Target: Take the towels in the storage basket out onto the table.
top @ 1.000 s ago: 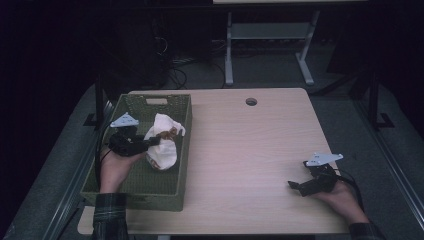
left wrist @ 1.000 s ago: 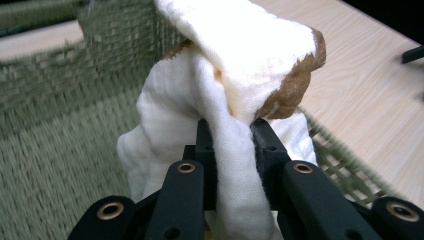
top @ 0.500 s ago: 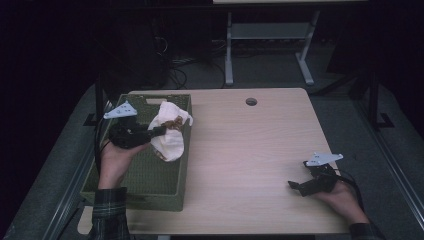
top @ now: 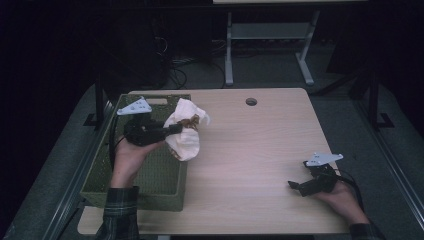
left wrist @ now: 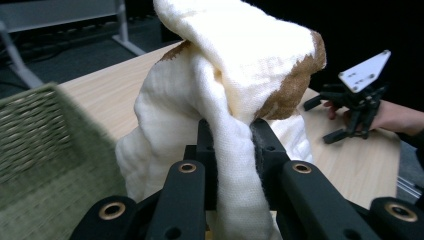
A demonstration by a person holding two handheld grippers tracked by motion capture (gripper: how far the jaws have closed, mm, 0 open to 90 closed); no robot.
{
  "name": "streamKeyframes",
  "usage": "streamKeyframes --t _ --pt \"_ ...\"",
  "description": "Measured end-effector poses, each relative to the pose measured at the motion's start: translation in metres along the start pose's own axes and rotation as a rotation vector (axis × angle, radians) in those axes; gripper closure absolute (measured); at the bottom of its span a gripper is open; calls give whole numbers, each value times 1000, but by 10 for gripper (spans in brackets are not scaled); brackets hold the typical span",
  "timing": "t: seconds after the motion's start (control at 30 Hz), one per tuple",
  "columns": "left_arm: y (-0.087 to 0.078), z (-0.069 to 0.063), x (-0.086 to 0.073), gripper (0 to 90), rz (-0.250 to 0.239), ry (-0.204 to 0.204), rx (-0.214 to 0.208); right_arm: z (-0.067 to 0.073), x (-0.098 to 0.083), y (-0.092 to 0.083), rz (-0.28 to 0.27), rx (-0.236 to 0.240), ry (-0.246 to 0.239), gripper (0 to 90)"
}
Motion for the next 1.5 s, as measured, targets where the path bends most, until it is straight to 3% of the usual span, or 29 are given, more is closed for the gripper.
streamKeyframes --t 0.27,0.6,0.9,1.2,1.5 --pt "26 -23 3 776 22 26 -68 0 0 0 0 0 0 0" --pt "62 -63 6 777 49 72 -166 0 0 0 0 0 0 0" --pt "90 -91 4 777 63 84 -229 0 0 0 0 0 -1 0" --pt "125 -111 -17 777 104 97 -262 0 0 0 0 0 -1 0" --pt "152 -119 -46 777 158 119 -271 0 0 0 1 0 1 0"
Point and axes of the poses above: each handheld gripper's, and its own axes: y roughly forward along the jaws, x roughly out of its top, z roughly to its left, the point moved 10 cm from there along y, roughly forward along the jaws, and after that the axes turned 11 degrees about -z, right-handed, at the moved point
